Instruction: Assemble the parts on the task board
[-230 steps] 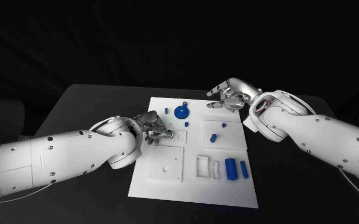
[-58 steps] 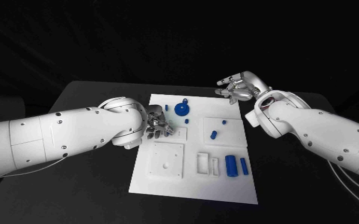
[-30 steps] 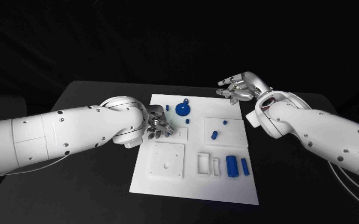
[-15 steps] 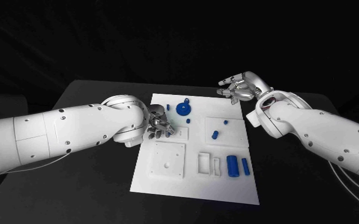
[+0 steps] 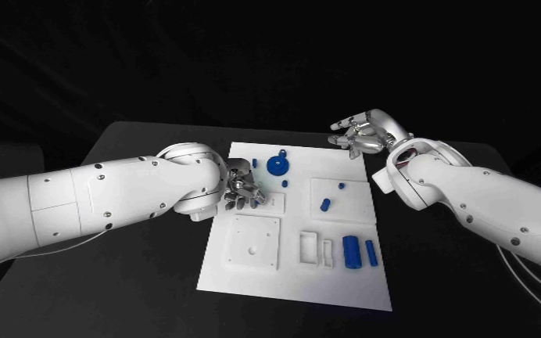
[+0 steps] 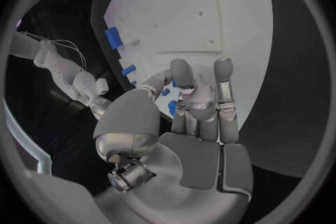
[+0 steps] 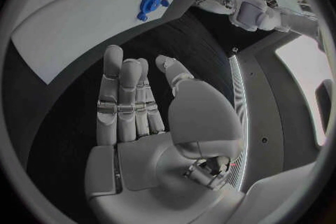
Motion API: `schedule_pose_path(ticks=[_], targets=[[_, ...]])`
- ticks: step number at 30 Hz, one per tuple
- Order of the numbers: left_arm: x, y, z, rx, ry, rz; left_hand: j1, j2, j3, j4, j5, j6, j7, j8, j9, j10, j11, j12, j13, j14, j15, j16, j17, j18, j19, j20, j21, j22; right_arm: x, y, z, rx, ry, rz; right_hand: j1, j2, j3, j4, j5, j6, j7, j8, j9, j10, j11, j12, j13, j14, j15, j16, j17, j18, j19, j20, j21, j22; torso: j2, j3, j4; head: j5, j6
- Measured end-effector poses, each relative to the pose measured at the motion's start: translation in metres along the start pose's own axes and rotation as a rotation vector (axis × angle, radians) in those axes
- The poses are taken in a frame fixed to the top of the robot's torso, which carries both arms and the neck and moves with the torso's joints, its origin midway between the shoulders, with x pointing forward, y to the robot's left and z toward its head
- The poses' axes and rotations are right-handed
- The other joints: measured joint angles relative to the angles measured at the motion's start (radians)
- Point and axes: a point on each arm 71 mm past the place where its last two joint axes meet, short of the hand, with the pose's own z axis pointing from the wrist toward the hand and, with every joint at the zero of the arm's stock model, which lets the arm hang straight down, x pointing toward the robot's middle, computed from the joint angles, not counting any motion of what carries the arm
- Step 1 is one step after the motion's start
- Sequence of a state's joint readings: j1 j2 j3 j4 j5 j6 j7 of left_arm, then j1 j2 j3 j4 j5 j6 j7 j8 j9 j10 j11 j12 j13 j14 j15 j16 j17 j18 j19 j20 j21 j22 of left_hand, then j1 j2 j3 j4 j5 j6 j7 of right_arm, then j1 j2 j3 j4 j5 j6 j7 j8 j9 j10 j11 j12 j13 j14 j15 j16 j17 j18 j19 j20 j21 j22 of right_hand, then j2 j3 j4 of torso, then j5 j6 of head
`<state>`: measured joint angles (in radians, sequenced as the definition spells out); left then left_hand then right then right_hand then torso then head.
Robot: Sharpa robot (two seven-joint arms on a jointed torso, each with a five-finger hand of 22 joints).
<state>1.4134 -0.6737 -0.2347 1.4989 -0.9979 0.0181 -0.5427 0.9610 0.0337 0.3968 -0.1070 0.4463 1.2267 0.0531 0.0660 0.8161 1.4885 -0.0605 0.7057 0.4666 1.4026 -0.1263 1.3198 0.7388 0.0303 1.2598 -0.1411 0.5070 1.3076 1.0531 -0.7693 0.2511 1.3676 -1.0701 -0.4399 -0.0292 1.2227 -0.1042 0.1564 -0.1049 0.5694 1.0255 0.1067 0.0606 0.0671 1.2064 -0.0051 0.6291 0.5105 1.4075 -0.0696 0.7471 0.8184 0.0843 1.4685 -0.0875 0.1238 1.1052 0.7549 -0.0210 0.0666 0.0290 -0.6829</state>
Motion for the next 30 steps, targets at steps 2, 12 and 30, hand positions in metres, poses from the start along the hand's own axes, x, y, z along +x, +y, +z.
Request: schedule_pose_path(ticks=[2,12,30], targets=[[-0.0003,-0.0005,0.0004,-0.001,0.001,0.006,-0.001,0.001,0.000,0.000,0.000,0.000,0.000,0.001,0.000,0.000,0.000,0.000,0.000,0.000,0.000,0.000,0.000,0.000,0.000,0.000,0.000,0.000,0.0001,0.0001,0.0000,0.000,0.000,0.000,0.000,0.000,0.000,0.000,0.005,0.000,0.000,0.000,0.000,0.000,0.000,0.000,-0.001,0.000,0.000,0.000,0.000,0.000,0.000,0.000,0.000,0.000,0.000,0.0000,-0.0001,0.003,0.001],[-0.0017,-0.0027,0.0018,-0.005,0.006,0.023,-0.013,0.013,0.012,-0.012,-0.029,0.000,0.000,0.007,0.002,0.000,0.000,0.007,0.001,0.001,0.002,0.000,0.006,0.000,0.000,0.000,0.000,0.000,0.0002,0.0001,0.0000,0.002,0.000,0.000,-0.008,-0.008,0.013,-0.007,0.019,0.000,0.000,0.000,0.000,0.000,0.000,0.000,-0.002,0.000,0.000,0.000,0.000,0.000,0.000,0.000,0.004,0.000,0.000,0.0005,-0.0010,0.005,0.003],[-0.0027,-0.0042,0.0032,-0.011,0.019,0.025,-0.018,0.019,0.035,-0.010,-0.072,0.000,0.000,0.007,0.013,0.003,-0.003,0.019,0.012,0.007,0.000,0.005,0.020,0.000,0.000,0.000,0.000,0.000,0.0003,0.0001,-0.0001,0.004,0.000,0.000,-0.008,-0.008,0.020,-0.009,0.033,0.000,0.000,0.000,0.000,0.000,0.000,0.000,-0.003,0.000,0.000,0.000,-0.001,0.000,0.000,0.000,0.004,0.001,0.000,0.0004,-0.0009,0.004,0.003]])
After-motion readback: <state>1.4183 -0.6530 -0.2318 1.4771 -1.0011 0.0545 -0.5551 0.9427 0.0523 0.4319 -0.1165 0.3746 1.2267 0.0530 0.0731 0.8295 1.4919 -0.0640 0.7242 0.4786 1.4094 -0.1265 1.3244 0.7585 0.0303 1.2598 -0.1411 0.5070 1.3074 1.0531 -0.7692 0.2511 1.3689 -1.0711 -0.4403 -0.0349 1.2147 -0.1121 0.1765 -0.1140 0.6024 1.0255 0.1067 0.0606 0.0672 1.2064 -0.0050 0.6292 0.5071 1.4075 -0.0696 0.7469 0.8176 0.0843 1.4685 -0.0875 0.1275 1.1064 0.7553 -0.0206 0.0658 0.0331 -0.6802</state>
